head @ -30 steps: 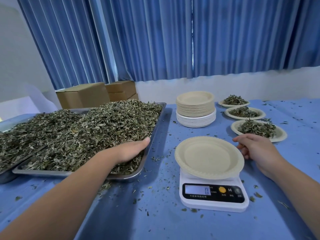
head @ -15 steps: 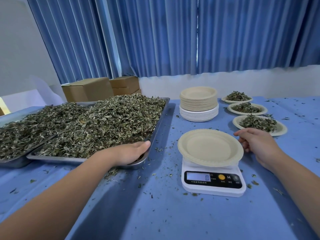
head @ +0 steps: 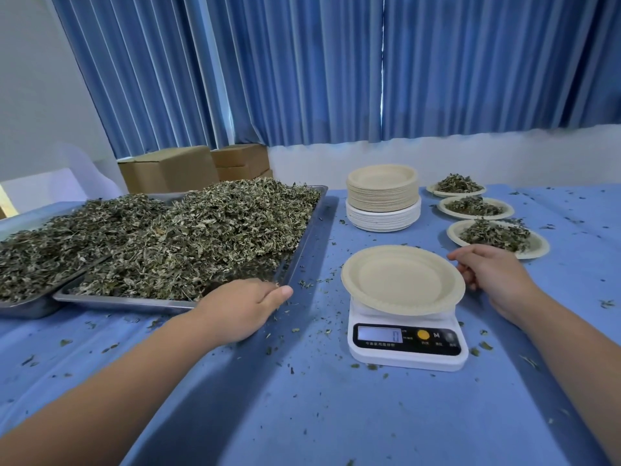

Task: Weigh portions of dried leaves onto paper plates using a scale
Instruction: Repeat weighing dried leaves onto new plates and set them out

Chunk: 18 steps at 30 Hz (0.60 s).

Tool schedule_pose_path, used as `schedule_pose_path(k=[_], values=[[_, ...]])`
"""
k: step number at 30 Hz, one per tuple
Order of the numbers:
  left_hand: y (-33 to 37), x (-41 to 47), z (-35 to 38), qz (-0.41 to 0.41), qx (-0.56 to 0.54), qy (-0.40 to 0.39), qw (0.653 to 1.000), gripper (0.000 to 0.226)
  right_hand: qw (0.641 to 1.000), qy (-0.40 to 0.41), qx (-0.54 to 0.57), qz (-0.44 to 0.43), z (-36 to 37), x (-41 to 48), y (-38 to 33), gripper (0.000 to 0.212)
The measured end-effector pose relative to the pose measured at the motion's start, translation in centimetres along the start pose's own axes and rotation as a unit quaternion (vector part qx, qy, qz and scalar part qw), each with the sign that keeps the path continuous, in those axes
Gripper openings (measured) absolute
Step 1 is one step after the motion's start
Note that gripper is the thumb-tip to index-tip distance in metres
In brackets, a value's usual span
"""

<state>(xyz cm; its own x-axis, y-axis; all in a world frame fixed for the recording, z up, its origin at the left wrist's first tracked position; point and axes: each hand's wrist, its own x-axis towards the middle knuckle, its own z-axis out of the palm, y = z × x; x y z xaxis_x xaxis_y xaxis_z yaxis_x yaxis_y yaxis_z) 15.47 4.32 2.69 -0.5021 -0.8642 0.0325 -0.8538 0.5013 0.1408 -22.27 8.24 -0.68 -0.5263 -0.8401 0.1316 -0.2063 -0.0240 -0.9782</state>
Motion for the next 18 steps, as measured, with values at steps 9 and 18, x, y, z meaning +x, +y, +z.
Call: schedule_pose_path(k=[9,18], values=[[-0.9,0.9,-0.2,-0.009,-0.108,0.040,0.993,0.057,1.000,-0.004,0.003,0.002,-0.1,-0.1,0.0,0.019],[-1.8,3.1,-1.7,-0.069,-0.211,0.063,0.973,0.049,1.000,-0.003,0.009,0.003,0.0,0.0,0.0,0.019]])
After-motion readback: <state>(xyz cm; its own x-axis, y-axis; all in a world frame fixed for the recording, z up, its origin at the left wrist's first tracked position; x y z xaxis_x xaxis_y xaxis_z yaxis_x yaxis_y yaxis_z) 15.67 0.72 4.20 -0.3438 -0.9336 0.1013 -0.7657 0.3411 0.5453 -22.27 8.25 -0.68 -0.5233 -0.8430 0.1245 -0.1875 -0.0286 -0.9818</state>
